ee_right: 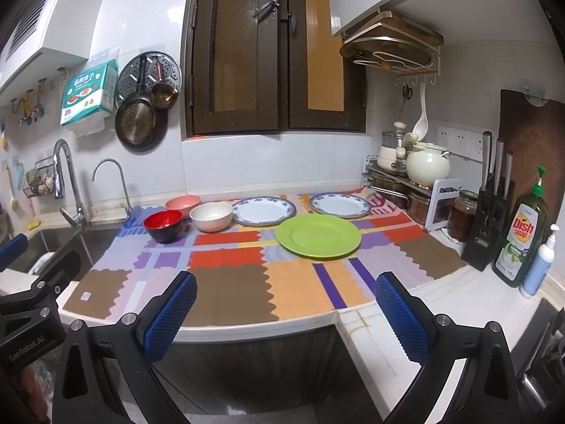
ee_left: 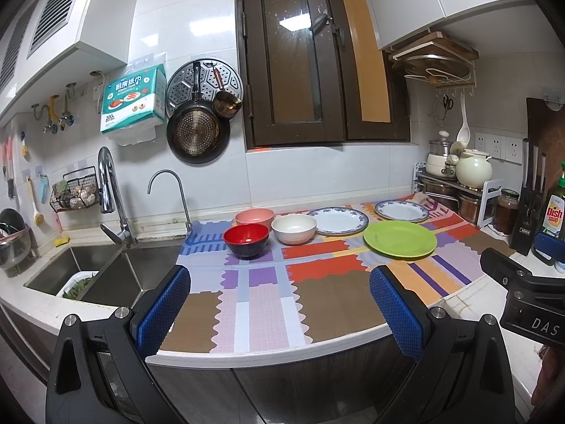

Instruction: Organize plates and bowls

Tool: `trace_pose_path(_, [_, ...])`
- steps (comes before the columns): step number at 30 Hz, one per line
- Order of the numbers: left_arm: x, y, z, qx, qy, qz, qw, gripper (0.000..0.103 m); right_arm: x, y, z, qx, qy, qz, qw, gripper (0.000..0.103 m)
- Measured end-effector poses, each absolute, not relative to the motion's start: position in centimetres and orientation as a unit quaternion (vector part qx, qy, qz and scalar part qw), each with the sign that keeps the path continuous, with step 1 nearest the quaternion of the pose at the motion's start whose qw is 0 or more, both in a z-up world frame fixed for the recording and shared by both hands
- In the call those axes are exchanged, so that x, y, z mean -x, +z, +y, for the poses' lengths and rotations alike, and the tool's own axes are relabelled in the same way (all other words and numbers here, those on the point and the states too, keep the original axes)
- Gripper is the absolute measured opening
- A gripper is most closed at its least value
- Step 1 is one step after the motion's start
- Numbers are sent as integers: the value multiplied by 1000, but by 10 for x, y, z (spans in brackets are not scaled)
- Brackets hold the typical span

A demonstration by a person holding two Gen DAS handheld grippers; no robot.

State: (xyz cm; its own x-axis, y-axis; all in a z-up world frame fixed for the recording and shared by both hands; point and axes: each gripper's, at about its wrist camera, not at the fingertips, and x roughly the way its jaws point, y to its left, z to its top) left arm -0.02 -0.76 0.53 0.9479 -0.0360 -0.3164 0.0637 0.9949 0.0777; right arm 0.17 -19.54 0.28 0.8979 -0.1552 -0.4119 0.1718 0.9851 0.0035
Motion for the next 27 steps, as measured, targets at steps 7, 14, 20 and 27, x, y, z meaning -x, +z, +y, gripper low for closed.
trace_pose_path(7, [0, 5, -9, -44, -25, 159, 986, 103, -3, 3, -195, -18, -86, 209, 974, 102])
trace_pose_path(14, [-12, 3, -9, -44, -31, 173, 983, 103, -8, 1, -195, -20, -86, 213, 973, 102])
trace_pose_path(20, [-41, -3, -17, -46, -51, 192, 979, 103, -29, -6, -197, -24, -89, 226, 970, 102])
trace_pose_path(27, [-93, -10, -40, -45, -57, 205, 976, 103, -70, -14, -219, -25, -95, 227, 969, 102])
